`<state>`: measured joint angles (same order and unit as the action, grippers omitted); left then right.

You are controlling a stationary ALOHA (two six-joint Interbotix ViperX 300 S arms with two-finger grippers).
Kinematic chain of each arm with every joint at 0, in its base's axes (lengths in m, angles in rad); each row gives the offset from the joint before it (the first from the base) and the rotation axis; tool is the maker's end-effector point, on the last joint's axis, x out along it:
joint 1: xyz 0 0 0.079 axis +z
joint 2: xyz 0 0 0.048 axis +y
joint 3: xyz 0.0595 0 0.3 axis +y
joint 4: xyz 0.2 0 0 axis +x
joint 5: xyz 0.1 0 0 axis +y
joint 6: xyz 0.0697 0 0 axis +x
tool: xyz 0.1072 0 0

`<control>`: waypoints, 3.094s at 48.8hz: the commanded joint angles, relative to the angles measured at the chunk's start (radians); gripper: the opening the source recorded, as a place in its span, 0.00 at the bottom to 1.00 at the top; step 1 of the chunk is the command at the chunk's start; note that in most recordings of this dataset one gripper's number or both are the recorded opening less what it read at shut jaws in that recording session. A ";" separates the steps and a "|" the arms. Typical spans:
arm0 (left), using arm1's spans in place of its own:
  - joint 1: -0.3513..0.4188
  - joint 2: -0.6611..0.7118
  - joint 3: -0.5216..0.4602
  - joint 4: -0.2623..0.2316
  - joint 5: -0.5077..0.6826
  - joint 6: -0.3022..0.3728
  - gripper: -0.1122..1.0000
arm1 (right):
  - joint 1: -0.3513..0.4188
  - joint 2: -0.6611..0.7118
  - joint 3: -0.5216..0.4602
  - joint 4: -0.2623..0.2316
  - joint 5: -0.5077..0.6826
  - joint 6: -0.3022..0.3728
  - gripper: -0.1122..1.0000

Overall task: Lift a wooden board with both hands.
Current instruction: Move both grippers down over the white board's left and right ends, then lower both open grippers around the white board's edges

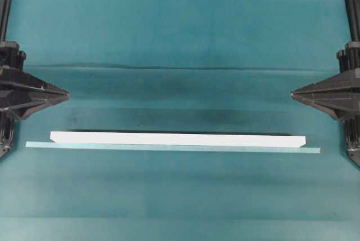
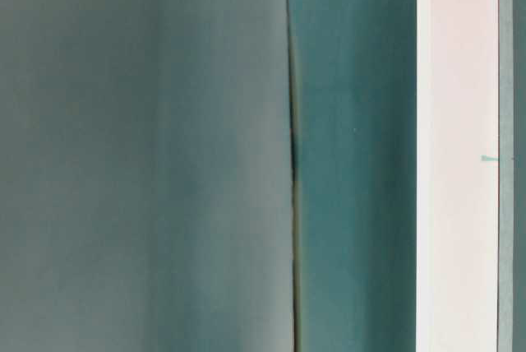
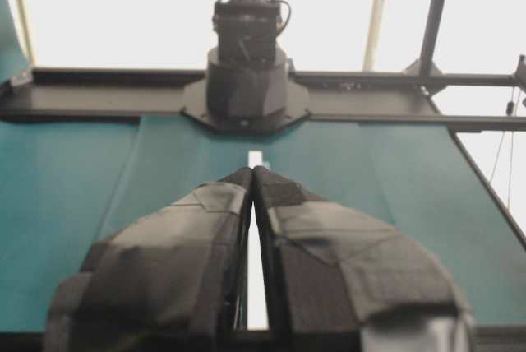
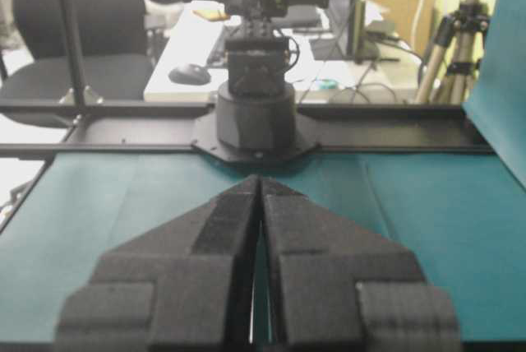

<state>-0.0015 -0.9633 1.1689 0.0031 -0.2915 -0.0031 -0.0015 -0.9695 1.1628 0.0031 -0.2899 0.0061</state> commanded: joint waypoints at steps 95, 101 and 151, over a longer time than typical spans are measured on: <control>0.011 0.657 -0.666 0.023 1.209 -0.043 0.77 | -0.032 0.792 -0.701 0.150 1.358 -0.078 0.56; 0.011 0.669 -0.664 0.023 1.207 -0.041 0.99 | -0.029 0.802 -0.695 0.140 1.335 -0.075 0.85; 0.008 0.882 -0.465 0.023 0.844 -0.048 0.99 | 0.009 0.994 -0.526 0.067 0.959 -0.038 0.95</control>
<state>0.0061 -0.0828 0.7056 0.0215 0.5630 -0.0506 0.0031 0.0015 0.6351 0.0706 0.6934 -0.0383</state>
